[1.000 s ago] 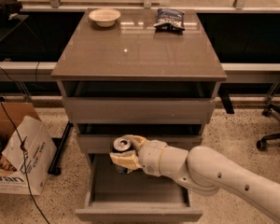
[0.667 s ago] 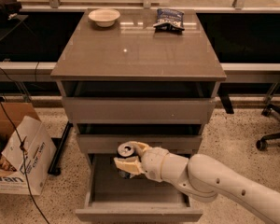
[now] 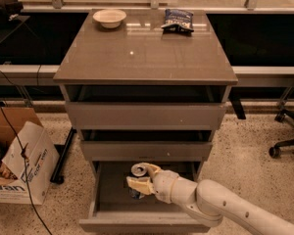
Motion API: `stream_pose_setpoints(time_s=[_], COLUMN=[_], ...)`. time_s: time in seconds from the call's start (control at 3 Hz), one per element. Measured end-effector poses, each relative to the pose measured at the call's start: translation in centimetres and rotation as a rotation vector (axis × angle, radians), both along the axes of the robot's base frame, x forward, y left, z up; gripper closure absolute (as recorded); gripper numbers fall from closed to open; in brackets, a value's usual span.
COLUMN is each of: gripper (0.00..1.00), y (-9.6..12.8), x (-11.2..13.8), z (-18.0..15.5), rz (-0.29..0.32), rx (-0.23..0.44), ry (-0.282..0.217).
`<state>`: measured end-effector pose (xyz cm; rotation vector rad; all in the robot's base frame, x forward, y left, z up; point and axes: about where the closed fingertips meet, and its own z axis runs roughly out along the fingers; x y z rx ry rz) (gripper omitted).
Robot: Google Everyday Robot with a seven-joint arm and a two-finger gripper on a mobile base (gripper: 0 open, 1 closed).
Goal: Place pepsi can into bottom drawer
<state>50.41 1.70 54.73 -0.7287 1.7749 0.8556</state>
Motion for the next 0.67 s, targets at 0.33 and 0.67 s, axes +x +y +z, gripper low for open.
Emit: stream_pose_setpoints(time_s=[0.33,0.67], gripper=[1.00,1.00], y=[0.2,1.5], x=[-0.1,0.8], z=[-0.1,-2.0], rz=[0.004,0.003], rx=[-0.001,0.011], ry=[0.001,-0.013])
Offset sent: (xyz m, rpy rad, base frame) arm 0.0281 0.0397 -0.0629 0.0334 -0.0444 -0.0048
